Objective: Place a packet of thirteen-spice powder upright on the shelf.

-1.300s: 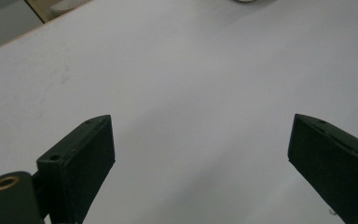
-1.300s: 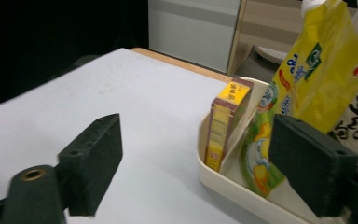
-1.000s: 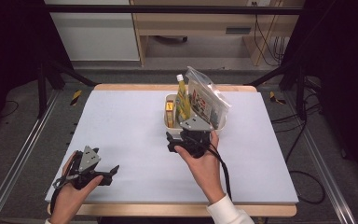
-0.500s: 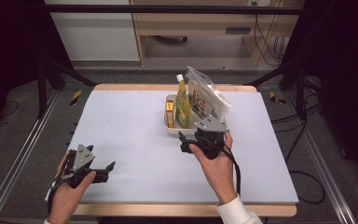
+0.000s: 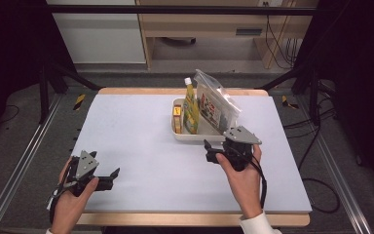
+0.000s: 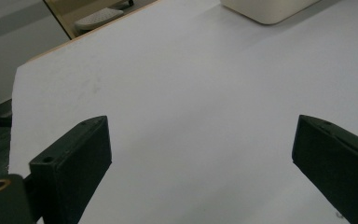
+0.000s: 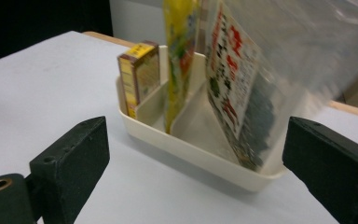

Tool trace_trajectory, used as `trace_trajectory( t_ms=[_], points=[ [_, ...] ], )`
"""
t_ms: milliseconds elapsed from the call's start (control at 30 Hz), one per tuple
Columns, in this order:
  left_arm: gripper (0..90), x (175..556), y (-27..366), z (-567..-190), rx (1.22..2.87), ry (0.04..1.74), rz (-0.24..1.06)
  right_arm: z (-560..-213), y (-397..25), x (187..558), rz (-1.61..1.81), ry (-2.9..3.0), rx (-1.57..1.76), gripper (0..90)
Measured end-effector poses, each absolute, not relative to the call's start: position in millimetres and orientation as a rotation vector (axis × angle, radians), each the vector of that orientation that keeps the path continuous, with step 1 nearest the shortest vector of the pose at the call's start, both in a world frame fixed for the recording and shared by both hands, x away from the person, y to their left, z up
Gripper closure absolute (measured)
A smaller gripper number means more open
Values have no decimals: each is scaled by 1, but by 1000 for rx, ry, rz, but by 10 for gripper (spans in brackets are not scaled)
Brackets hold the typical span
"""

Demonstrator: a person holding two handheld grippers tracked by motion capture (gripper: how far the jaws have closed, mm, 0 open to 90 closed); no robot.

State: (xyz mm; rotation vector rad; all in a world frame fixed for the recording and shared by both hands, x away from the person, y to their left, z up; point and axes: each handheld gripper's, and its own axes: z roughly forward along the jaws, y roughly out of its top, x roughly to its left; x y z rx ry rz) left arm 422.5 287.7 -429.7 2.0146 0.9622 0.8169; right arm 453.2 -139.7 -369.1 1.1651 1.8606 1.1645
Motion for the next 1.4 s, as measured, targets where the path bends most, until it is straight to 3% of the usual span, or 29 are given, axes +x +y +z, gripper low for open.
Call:
trace_trajectory(
  t_ms=[700, 1400],
  points=[
    [45, 424, 293, -432, 2010, 1013, 829, -404, -212, 445, 1059, 1814, 1355, 87],
    [54, 426, 296, -434, 2037, 1027, 817, -443, -244, 453, 989, 1834, 1465, 106]
  ],
)
